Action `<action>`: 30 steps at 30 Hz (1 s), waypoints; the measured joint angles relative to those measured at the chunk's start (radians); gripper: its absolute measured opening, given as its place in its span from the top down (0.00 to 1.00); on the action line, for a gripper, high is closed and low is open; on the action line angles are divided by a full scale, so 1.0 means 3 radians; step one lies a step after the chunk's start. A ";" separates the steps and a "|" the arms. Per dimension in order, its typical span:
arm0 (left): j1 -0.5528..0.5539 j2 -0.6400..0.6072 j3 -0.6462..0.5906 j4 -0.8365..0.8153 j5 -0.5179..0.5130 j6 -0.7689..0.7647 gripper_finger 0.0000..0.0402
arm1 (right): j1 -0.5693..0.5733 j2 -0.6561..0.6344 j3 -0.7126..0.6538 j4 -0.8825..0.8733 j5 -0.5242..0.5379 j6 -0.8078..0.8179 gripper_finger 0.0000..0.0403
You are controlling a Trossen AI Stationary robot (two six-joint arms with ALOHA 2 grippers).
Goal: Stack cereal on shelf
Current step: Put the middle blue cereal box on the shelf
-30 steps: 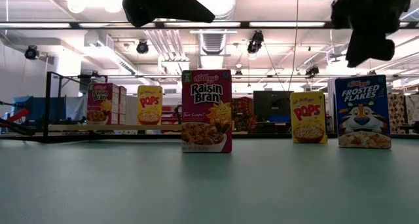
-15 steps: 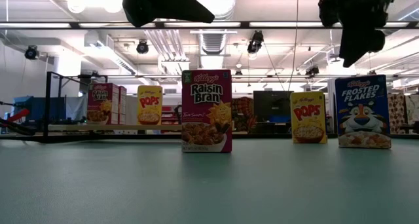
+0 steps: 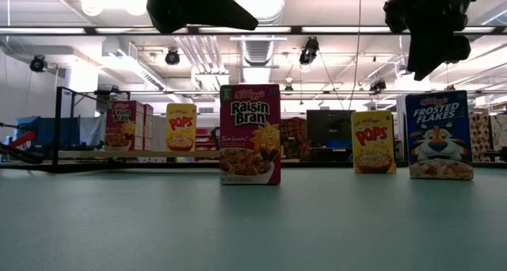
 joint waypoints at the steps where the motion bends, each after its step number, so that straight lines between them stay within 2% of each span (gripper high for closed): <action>1: 0.0000 0.0000 0.0000 0.0000 0.0000 0.0000 0.45 | 0.0000 0.0007 0.0000 -0.0001 0.0000 0.0000 0.65; 9: 0.0000 0.0000 -0.0001 0.0003 0.0000 0.0010 0.45 | 0.0000 0.0070 0.0000 0.0030 -0.0002 -0.0086 0.65; 16: 0.0000 0.0000 -0.0001 0.0004 0.0000 0.0013 0.45 | 0.0006 0.0162 -0.0001 -0.0051 -0.0176 -0.0209 0.64; 30: -0.0001 0.0000 -0.0003 0.0001 0.0001 0.0013 0.45 | 0.0006 0.0390 -0.0001 -0.0186 -0.0152 -0.0310 0.36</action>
